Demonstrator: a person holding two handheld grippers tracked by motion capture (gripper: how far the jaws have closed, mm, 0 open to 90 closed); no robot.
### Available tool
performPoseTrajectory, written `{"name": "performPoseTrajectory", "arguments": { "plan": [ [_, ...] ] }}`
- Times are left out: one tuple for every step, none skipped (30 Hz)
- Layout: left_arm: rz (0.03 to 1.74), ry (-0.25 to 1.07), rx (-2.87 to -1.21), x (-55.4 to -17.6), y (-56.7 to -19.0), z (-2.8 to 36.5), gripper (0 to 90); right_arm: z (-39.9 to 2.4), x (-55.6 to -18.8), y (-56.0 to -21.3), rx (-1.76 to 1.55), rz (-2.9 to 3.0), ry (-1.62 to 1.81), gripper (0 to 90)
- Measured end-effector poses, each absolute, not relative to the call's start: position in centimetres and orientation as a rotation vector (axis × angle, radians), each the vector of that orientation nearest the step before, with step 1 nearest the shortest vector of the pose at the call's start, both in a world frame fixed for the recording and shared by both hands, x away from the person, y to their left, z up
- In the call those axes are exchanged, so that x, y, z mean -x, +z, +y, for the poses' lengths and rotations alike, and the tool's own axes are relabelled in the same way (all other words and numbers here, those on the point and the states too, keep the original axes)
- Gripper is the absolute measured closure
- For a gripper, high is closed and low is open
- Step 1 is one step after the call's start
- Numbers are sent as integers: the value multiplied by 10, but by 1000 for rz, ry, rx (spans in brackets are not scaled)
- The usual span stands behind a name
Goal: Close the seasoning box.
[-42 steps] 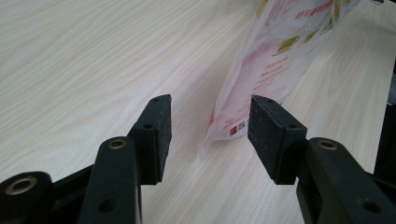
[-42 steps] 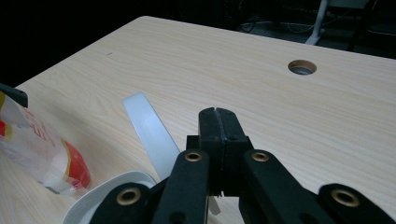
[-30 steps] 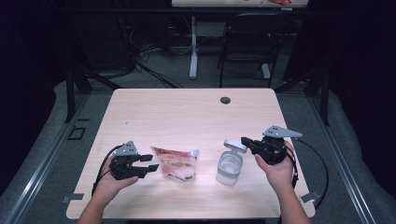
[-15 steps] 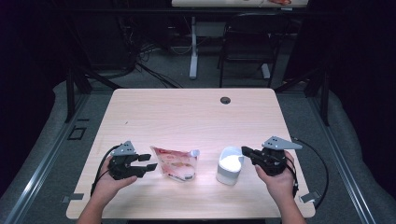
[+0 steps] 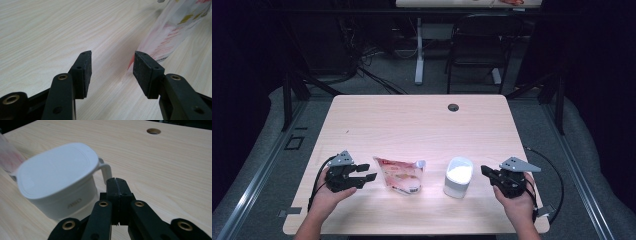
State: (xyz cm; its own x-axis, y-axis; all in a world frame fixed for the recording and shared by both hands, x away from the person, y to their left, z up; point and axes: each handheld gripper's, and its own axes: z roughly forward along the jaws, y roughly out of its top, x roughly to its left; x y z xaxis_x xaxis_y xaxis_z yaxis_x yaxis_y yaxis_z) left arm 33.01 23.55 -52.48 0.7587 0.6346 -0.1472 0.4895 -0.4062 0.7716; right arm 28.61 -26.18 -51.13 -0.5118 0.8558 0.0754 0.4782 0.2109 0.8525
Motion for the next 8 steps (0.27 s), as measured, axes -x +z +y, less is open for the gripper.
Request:
{"name": "performPoseTrajectory", "arguments": {
  "plan": [
    [845,212,-2085,-330,-526,235,495,-264,-286,-513,-1248,2071,1214,900],
    [852,214,-2089,-330,-526,235,495,-267,-286,-514,-1260,2067,1214,900],
    [855,225,-2096,-330,-526,235,495,-269,-286,-516,-1274,2065,1214,900],
    [855,220,-2097,-331,-527,235,494,-271,-286,-518,-1287,2060,1220,900],
    [862,220,-2091,-331,-527,235,493,-272,-286,-519,-1294,2062,1209,900],
    [863,222,-2087,-331,-527,235,493,-273,-286,-521,-1299,2069,1196,888],
    [867,223,-2079,-332,-527,234,493,-273,-287,-523,-1308,2067,1194,874],
    [869,226,-2077,-332,-527,235,493,-274,-288,-525,-1317,2073,1189,850]
  ]
}}
